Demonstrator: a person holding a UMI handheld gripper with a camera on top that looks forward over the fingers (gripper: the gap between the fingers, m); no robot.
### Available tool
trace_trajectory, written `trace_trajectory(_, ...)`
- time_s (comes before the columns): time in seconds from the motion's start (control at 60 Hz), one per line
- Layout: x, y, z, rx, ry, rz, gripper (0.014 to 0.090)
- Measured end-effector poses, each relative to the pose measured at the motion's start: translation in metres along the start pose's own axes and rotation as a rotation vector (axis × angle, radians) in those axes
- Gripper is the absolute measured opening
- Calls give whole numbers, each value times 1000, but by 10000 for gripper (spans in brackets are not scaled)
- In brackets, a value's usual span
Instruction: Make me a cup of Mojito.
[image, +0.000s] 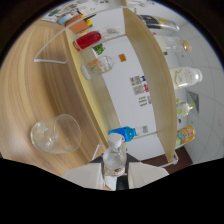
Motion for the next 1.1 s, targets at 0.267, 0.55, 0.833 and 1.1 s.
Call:
trace_trajectory(0.267, 16, -16, -2, 44, 124, -546, 338)
trace_trajectory(0.55, 13, -32, 4, 55, 171, -907, 340)
trace_trajectory(0.833, 9, -40, 5, 78, 145, -925, 338)
trace_trajectory(1.1, 47, -50, -19, 175, 32, -140, 338)
